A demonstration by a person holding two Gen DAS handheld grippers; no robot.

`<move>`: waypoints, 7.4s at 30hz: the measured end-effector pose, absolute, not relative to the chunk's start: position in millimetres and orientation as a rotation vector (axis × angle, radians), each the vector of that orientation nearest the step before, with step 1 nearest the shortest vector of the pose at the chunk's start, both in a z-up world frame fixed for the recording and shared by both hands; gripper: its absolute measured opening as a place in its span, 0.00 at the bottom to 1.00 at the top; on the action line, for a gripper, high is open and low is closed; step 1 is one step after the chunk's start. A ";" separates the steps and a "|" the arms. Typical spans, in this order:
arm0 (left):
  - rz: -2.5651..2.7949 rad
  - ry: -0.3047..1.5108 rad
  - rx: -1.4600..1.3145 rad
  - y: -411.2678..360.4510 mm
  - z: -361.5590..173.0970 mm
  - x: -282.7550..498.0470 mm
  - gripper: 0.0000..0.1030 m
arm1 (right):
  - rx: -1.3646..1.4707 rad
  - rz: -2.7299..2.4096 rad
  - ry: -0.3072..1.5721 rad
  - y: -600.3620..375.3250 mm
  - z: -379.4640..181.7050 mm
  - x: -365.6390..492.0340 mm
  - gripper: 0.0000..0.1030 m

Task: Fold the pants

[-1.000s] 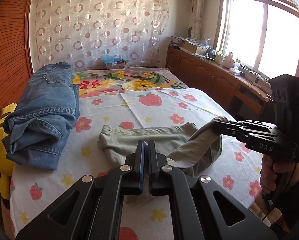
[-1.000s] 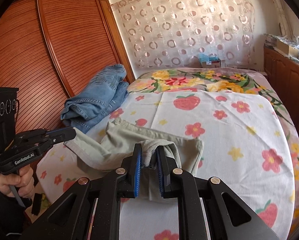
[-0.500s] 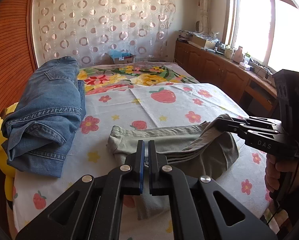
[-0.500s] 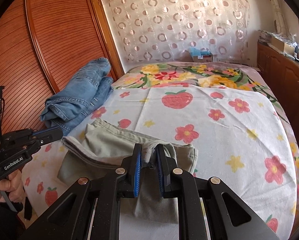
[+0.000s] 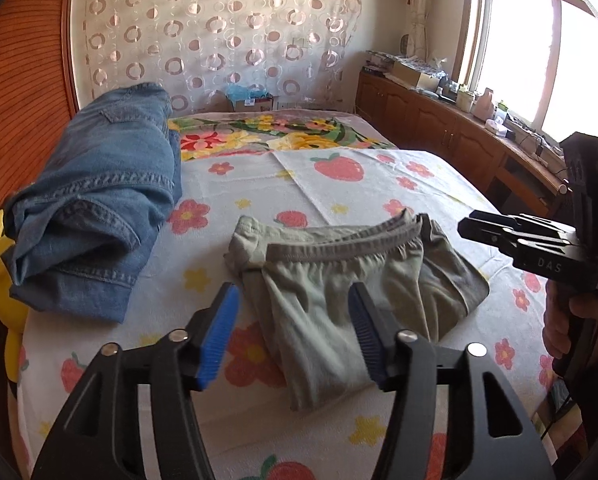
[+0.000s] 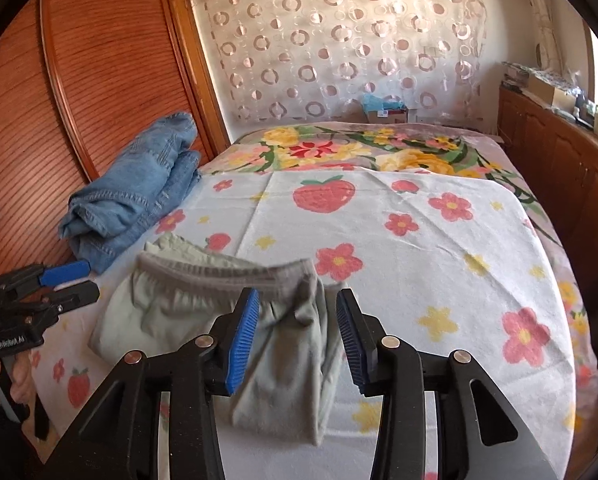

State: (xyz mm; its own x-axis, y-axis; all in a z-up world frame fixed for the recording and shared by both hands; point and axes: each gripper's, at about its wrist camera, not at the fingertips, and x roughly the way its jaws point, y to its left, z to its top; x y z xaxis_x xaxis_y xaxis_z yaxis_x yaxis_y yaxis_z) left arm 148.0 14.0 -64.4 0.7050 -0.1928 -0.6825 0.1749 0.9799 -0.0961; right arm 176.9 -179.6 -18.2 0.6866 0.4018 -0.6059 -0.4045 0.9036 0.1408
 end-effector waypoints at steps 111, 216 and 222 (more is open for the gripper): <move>-0.307 0.708 -0.017 -2.2 -68.6 137.5 0.12 | -0.051 0.535 0.685 -183.6 -21.7 162.4 0.07; -0.344 0.724 0.001 -27.9 -61.7 125.9 0.18 | -0.019 0.445 0.780 -191.3 -43.1 155.7 0.10; -0.355 0.677 0.018 -34.0 -42.2 112.6 0.17 | 0.019 0.457 0.730 -196.3 -33.2 146.7 0.09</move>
State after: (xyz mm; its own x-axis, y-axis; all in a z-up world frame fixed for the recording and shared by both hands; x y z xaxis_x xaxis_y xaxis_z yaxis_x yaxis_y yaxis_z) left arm 112.6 -34.0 -42.2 0.7220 -0.3158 -0.6156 0.3274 0.9398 -0.0982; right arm 146.7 -196.3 -33.2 0.6514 0.4091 -0.6390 -0.3957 0.9018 0.1739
